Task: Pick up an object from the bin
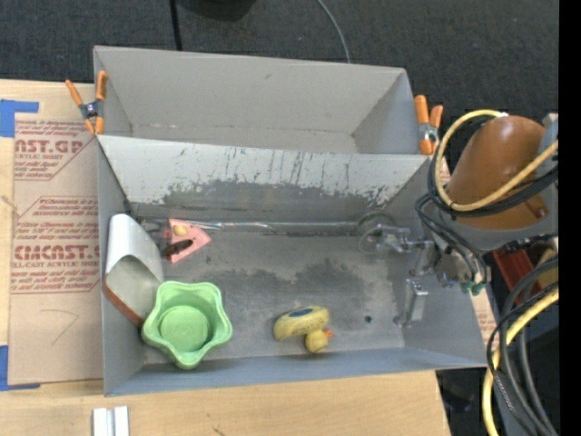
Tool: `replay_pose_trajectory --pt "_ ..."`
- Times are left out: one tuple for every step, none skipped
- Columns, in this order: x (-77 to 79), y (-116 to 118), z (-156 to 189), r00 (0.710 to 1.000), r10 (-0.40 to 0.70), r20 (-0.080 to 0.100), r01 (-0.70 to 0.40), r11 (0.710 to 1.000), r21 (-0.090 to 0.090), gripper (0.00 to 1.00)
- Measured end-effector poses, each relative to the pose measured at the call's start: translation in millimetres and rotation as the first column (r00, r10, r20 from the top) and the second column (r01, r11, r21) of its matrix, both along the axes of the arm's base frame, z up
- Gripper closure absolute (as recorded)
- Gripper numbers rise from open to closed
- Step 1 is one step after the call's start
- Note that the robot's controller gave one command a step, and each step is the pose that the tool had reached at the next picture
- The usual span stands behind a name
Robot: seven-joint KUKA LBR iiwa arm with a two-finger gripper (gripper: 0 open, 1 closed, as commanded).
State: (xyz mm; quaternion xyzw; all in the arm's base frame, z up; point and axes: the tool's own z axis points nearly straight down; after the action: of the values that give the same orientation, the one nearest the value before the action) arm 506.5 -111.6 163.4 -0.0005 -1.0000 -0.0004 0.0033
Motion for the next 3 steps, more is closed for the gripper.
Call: replay_pose_trajectory --pt "1.7 0.4 4.5 1.000 0.001 0.007 -0.001 1.000 -0.001 0.00" --pt "1.4 2.3 3.0 1.000 0.001 0.010 -0.001 1.000 -0.002 0.00" --pt "-2.5 56.4 -32.7 1.000 0.020 0.005 -0.020 1.000 0.000 0.00"
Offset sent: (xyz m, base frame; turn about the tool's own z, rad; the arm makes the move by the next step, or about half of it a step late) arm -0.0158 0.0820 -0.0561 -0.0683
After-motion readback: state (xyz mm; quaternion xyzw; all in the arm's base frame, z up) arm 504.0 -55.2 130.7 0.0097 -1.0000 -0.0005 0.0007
